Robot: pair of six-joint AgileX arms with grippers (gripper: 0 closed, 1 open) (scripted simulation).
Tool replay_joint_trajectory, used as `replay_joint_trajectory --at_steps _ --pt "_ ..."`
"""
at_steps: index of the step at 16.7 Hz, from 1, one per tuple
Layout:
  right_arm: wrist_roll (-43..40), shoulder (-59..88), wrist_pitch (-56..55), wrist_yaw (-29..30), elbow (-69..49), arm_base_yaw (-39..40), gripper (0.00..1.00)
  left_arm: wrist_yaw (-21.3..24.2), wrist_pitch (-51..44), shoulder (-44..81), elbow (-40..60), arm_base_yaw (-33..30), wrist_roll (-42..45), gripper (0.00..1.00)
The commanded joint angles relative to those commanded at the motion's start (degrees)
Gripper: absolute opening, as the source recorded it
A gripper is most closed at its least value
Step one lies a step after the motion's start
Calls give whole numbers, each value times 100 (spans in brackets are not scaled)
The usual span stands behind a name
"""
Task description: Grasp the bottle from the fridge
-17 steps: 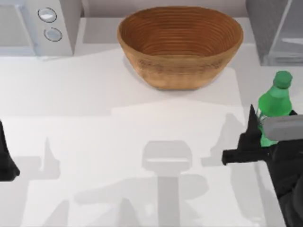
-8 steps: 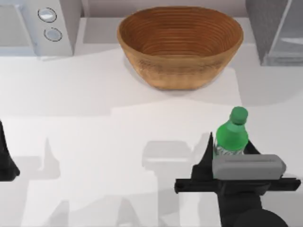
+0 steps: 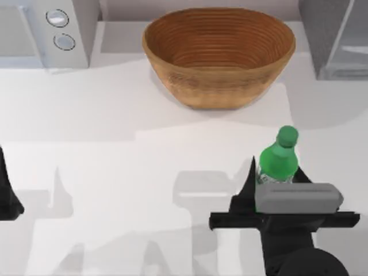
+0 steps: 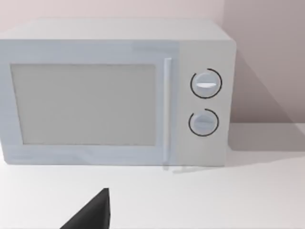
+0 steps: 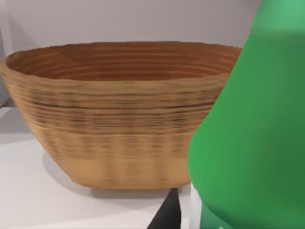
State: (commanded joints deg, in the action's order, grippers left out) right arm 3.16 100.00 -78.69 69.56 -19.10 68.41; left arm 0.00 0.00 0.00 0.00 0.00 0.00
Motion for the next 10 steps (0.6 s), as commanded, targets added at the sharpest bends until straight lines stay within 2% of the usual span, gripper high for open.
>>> replay_joint_trajectory --at_steps 7,10 --pt "-107 1372 -1035 -818 -334 -838 0 0 0 0 0 0 0 100" --pt "-116 1466 -1127 -914 -396 -936 0 0 0 0 0 0 0 100"
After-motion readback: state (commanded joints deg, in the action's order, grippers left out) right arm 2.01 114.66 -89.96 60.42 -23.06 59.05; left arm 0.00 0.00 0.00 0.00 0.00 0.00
